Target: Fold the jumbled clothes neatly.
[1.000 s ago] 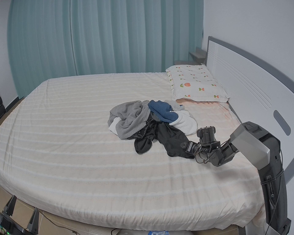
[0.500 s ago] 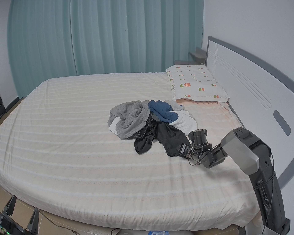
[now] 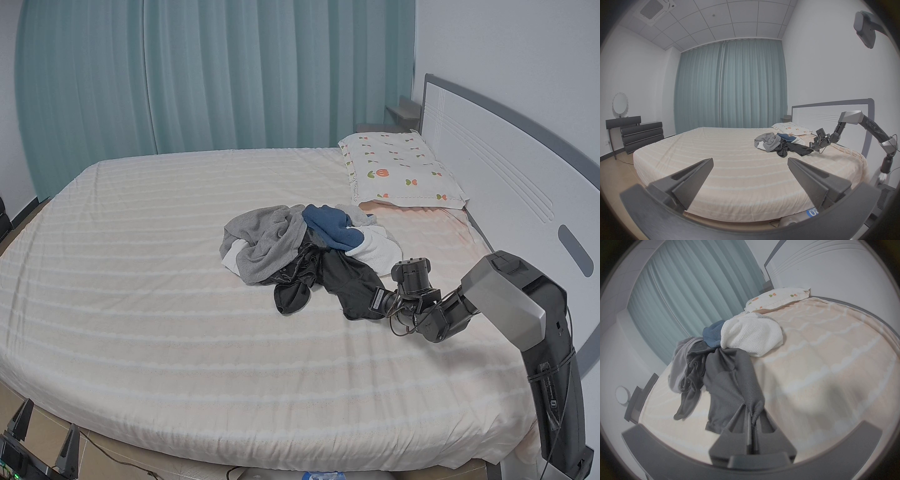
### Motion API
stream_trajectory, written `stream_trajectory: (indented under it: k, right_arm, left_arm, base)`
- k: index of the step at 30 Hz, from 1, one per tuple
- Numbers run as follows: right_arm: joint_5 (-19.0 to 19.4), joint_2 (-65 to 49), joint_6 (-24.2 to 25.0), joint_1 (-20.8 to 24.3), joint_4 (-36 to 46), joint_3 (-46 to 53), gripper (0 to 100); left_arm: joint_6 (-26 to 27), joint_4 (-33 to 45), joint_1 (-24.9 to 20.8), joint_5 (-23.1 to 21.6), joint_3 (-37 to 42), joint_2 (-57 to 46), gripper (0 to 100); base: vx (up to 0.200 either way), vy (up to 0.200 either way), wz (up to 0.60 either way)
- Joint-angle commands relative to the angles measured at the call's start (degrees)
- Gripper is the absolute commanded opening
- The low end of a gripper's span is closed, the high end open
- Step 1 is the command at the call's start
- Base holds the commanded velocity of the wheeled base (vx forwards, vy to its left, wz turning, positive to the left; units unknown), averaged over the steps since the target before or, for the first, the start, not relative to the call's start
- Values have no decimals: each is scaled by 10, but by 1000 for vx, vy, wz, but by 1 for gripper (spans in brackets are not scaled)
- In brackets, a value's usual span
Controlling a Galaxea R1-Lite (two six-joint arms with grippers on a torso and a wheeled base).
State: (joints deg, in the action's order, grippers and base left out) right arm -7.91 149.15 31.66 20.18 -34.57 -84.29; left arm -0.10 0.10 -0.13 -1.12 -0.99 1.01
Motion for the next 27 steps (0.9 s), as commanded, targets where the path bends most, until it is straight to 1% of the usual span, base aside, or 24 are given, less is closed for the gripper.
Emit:
stream_trajectory:
  k: [1,2,3,4,5,7,9,11,12,13,14,16,17,18,19,20,21,22,23,25,27]
  right_arm:
    - [42,-117,24,8,-23,125,0]
    - [59,-138,37,13,-30,147,0]
    - [64,-145,41,14,-32,155,0]
    - [88,-183,65,21,-43,192,0]
    - [103,-215,86,26,-50,225,0]
    - [120,-261,104,34,-56,266,0]
    - [126,-280,110,36,-59,283,0]
    - [138,-340,128,40,-61,330,0]
    - [138,-340,128,40,-61,330,0]
    - [147,-383,142,50,-62,359,0]
    - [151,-402,147,53,-62,374,0]
    - [156,-423,150,58,-62,389,0]
    - [158,-457,147,65,-63,416,0]
    - [158,-484,147,67,-64,435,0]
    - [161,-507,147,67,-67,445,0]
    - [166,-522,148,67,-70,450,0]
    - [173,-536,148,67,-72,455,0]
    - [181,-548,147,67,-72,459,0]
    - [182,-551,147,68,-73,459,0]
    - [187,-579,149,73,-72,474,0]
    - [186,-586,149,74,-73,485,0]
  left_arm:
    - [-3,0,0,1,10,-2,100]
    - [-4,0,0,1,10,-2,100]
    - [-4,0,0,1,10,-2,100]
    - [-4,0,0,2,10,-2,100]
    - [-3,0,0,2,10,-2,100]
    - [-2,-1,0,2,10,-2,100]
    - [-2,0,0,1,10,-3,100]
    - [2,1,0,-5,10,-3,100]
    - [2,1,0,-5,10,-3,100]
    - [0,2,0,-4,10,-3,100]
    - [-1,2,0,-3,10,-3,100]
    - [1,1,0,-4,10,-3,100]
    - [-10,-16,0,-5,-1,-2,100]
    - [-33,-52,-6,-8,-64,11,100]
    - [-70,-72,-15,-12,-123,39,100]
    - [-100,-72,-26,-13,-162,74,100]
    - [-119,-63,-38,-13,-185,111,100]
    - [-114,-55,-49,-14,-196,141,100]
    - [-112,-53,-51,-14,-197,145,100]
    - [-72,-36,-72,-34,-180,207,100]
    - [-42,-44,-87,-50,-159,274,100]
  base:
    - [0,0,0]
    - [0,0,0]
    - [0,0,0]
    - [0,0,0]
    - [0,0,0]
    - [0,0,0]
    - [0,0,0]
    - [0,0,0]
    - [0,0,0]
    - [0,0,0]
    - [0,0,0]
    - [0,0,0]
    - [0,0,0]
    - [0,0,0]
    - [0,0,0]
    - [0,0,0]
    - [0,0,0]
    - [0,0,0]
    - [0,0,0]
    - [0,0,0]
    - [0,0,0]
